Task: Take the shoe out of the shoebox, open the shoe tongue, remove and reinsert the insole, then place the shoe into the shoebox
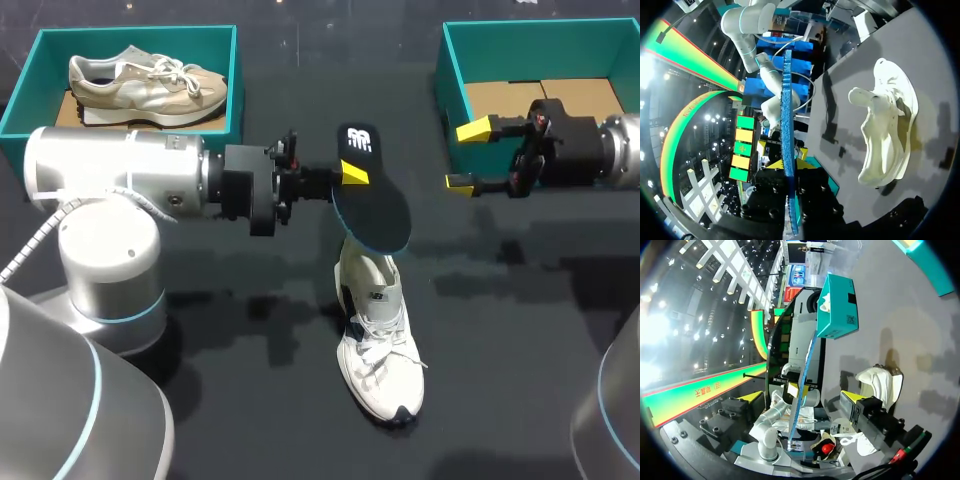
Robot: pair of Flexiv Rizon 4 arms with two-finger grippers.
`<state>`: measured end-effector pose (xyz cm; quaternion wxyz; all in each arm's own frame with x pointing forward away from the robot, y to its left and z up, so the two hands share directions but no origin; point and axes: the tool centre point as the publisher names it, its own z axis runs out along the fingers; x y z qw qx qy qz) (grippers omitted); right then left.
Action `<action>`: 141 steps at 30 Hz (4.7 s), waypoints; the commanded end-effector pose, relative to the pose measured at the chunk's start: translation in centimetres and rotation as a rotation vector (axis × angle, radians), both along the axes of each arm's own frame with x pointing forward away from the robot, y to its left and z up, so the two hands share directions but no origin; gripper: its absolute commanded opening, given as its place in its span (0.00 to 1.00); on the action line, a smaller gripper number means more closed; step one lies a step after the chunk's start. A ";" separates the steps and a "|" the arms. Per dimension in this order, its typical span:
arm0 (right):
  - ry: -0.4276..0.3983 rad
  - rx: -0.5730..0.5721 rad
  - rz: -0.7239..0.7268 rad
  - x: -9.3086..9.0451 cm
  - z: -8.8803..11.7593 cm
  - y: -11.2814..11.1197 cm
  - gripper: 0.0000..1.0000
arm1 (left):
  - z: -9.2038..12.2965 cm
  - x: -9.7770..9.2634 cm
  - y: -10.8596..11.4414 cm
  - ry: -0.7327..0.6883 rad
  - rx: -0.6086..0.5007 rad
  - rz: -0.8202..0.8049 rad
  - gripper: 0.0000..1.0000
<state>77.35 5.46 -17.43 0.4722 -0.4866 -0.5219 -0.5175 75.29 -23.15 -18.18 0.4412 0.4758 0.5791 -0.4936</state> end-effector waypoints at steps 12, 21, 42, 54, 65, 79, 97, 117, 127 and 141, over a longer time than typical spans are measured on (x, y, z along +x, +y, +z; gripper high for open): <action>0.001 -0.004 -0.001 -0.1 0.1 0.0 1.00 | 1.2 -1.3 0.5 0.398 0.042 0.154 0.00; 0.001 -0.004 -0.001 -0.1 0.1 0.0 1.00 | 1.8 -1.9 0.8 0.566 0.003 0.163 0.00; 0.001 -0.004 -0.001 -0.1 0.1 0.0 1.00 | 3.9 -1.8 1.8 1.050 -0.011 0.253 0.00; 0.001 -0.004 -0.001 -0.1 0.1 0.0 1.00 | 4.7 -1.7 1.9 1.295 -0.052 0.256 0.00; 0.001 -0.004 -0.001 -0.1 0.1 0.0 1.00 | 4.7 -1.6 1.8 1.500 -0.075 0.246 0.00; 0.001 -0.004 -0.001 -0.1 0.1 0.0 1.00 | 5.0 -1.2 2.0 1.787 -0.054 0.247 0.00; 0.001 -0.004 -0.001 -0.1 0.1 0.0 1.00 | 4.0 -0.5 1.7 2.212 -0.127 0.221 0.00; -0.014 -0.050 0.007 -0.2 0.6 0.1 1.00 | 2.8 1.0 1.5 2.617 -0.186 0.220 0.00; -0.045 -0.175 0.016 -0.3 2.1 0.1 1.00 | 2.3 1.3 1.1 2.746 -0.199 0.205 0.00; -0.043 -0.479 -0.012 -0.2 5.2 0.9 1.00 | 2.0 2.4 0.9 2.868 -0.226 0.185 0.00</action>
